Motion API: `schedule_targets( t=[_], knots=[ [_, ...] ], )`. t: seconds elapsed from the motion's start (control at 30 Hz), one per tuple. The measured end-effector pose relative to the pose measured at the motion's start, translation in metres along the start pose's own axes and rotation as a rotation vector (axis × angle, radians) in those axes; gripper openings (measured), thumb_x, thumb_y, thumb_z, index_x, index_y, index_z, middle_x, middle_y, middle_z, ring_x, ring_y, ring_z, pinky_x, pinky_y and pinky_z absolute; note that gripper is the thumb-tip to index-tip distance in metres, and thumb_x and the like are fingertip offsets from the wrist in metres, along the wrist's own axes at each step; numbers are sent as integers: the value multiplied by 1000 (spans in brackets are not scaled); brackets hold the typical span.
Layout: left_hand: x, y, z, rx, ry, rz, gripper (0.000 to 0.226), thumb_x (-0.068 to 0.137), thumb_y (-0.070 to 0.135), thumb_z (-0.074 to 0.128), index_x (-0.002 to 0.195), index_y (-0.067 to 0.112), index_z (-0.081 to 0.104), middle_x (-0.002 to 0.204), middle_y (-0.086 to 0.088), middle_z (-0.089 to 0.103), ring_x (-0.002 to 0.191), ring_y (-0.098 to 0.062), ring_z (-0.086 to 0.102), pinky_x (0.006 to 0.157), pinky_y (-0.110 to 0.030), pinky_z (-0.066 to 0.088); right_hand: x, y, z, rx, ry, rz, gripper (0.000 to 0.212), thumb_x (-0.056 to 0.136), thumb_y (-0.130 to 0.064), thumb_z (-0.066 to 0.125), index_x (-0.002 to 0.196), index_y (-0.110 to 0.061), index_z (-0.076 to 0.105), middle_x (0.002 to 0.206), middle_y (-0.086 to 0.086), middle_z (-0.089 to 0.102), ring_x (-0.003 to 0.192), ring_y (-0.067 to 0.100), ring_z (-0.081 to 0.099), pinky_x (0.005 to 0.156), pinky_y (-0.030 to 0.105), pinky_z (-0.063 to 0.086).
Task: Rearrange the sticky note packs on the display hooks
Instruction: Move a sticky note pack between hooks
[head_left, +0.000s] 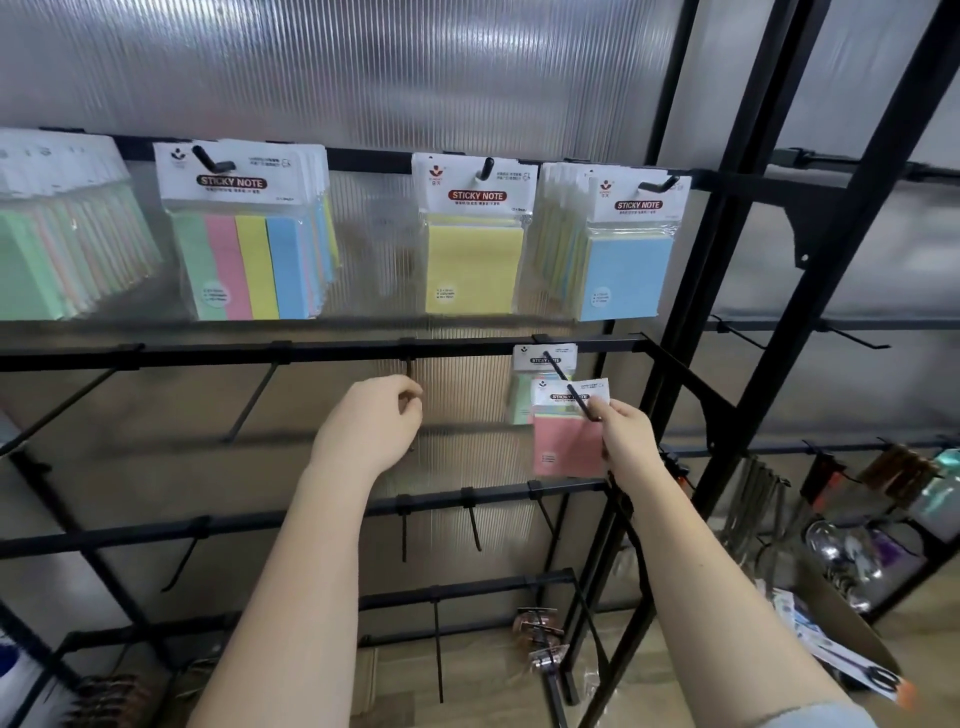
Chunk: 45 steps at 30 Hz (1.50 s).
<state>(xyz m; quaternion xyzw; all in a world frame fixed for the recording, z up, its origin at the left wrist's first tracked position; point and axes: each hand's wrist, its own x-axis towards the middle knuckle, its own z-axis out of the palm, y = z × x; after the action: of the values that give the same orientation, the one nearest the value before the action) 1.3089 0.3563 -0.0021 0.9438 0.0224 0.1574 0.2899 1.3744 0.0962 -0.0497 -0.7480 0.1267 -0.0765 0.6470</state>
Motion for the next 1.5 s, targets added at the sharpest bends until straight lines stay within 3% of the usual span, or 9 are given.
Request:
schedule_targets(
  t=[0.17,0.37,0.63,0.73,0.97,1.07,1.27,1.37,1.5],
  knots=[
    [-22,5,-7,-5,3,26,26,96,25,46,117,24,61,119,4,61,94,-11,52,72,-26,40,-32,-1,-14,-100,65,-71,28,94,-24,48,76,-5,60,70,4,49,65,17,40,61,28,29],
    [-37,14,-10,-23,11,52,25,96,24,45,114,24,62,114,5,62,86,-6,48,58,-18,35,-69,-8,-29,-159,111,-150,33,97,-24,45,70,-15,59,64,-4,54,60,10,45,53,25,31],
    [-32,47,7,-24,5,54,26,96,23,44,115,23,62,115,5,61,87,-8,48,67,-25,41,-79,-27,-57,-84,143,-226,43,95,-32,48,89,10,56,73,4,50,68,16,41,62,28,27],
    [-23,61,24,-72,20,19,28,97,23,44,119,21,60,116,3,61,88,-8,49,65,-21,38,-73,-38,-70,-52,138,-289,45,93,-34,50,83,9,57,71,4,50,67,16,40,63,29,27],
    [16,91,84,-249,-41,-141,38,96,21,45,133,12,51,134,-6,53,118,-21,51,90,-28,41,-48,-67,-104,13,97,-384,50,91,-36,55,83,13,55,67,5,50,63,13,39,56,27,26],
    [32,95,112,-294,-115,-202,44,96,20,47,138,7,44,138,-9,49,124,-23,48,92,-27,38,-36,-71,-115,51,79,-398,49,89,-37,56,84,12,56,67,3,52,63,10,40,57,27,26],
    [66,101,148,-410,-178,-337,44,98,34,44,130,4,48,125,-13,57,110,-27,56,89,-32,44,-23,-73,-132,129,47,-386,41,90,-36,59,69,0,63,60,-2,62,60,9,48,56,25,33],
    [78,103,161,-411,-128,-398,38,99,29,42,126,3,50,121,-14,58,104,-27,57,82,-32,45,-20,-73,-139,177,15,-353,41,89,-37,61,52,-20,62,57,-5,64,59,12,51,55,24,34],
    [82,106,173,-387,6,-438,32,99,27,44,116,1,55,106,-13,59,83,-21,50,68,-29,37,-16,-73,-142,211,8,-340,41,89,-36,60,50,-23,64,59,-5,67,57,11,54,53,22,35]
  ],
)
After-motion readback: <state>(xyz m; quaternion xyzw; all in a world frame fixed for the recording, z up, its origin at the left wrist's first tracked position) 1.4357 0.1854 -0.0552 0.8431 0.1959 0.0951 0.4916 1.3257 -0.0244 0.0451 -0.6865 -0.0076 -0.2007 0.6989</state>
